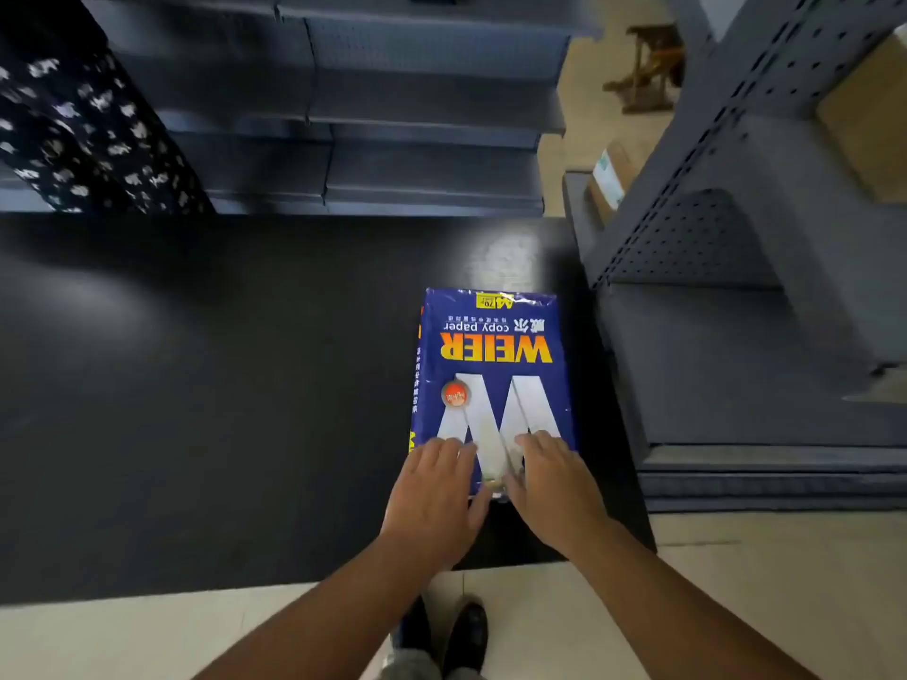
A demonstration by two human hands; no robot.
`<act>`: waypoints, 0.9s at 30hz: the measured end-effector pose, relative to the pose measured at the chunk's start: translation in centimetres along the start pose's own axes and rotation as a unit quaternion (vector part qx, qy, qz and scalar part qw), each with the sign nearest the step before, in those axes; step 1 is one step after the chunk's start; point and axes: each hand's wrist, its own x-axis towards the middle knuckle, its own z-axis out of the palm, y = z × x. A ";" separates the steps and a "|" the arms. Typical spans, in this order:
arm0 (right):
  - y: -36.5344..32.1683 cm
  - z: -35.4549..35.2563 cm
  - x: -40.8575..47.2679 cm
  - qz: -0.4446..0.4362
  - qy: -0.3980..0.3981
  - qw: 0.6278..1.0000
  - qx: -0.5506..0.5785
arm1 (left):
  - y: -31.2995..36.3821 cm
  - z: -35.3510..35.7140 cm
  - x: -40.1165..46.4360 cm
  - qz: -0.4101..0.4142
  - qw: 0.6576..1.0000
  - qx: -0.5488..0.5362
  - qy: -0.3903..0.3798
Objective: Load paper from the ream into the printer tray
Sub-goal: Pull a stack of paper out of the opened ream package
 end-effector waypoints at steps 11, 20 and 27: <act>-0.4 2.3 1.2 0.094 0.034 0.989 0.106 | 0.1 3.6 1.0 0.017 1.000 -0.005 0.002; -0.2 3.0 3.2 0.153 0.068 0.976 0.140 | -0.2 3.8 0.8 0.021 0.999 0.030 -0.022; 1.0 3.0 1.8 -0.001 0.027 0.999 0.039 | -0.2 3.7 1.1 0.016 1.000 0.022 -0.006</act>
